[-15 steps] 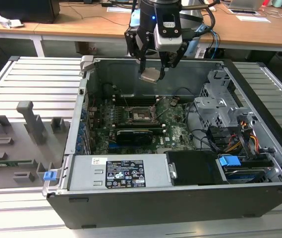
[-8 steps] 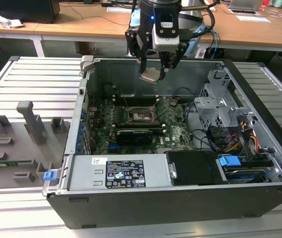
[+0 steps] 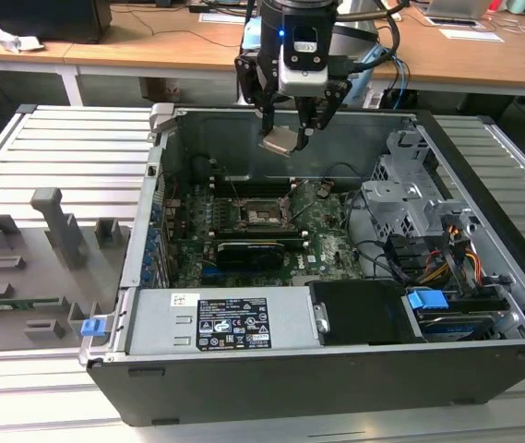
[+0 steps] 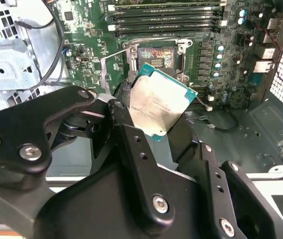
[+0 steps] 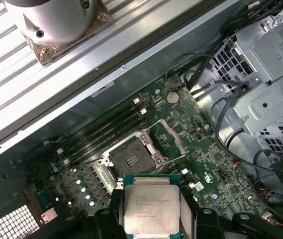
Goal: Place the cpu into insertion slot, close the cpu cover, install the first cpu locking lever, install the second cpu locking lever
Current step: 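Place the cpu into insertion slot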
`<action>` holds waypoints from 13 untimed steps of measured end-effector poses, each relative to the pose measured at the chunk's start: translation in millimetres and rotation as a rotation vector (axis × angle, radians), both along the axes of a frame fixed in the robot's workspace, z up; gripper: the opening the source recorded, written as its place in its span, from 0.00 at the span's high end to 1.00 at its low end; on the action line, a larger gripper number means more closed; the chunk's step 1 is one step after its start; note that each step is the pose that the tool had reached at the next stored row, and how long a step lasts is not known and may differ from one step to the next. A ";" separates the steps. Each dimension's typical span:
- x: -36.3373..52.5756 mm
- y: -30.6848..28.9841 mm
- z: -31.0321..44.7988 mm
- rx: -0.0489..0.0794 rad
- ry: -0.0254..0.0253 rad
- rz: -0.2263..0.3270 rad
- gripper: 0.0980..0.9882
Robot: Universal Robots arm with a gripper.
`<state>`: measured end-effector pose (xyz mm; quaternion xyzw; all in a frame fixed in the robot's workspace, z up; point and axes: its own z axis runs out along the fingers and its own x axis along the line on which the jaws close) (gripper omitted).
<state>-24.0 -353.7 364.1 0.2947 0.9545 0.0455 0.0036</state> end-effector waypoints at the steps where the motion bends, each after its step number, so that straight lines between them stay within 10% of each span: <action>1: 0.0 0.0 -0.3 0.000 0.0003 -0.026 0.50; 13: 0.0 0.0 -1.2 0.000 0.0012 -0.128 0.50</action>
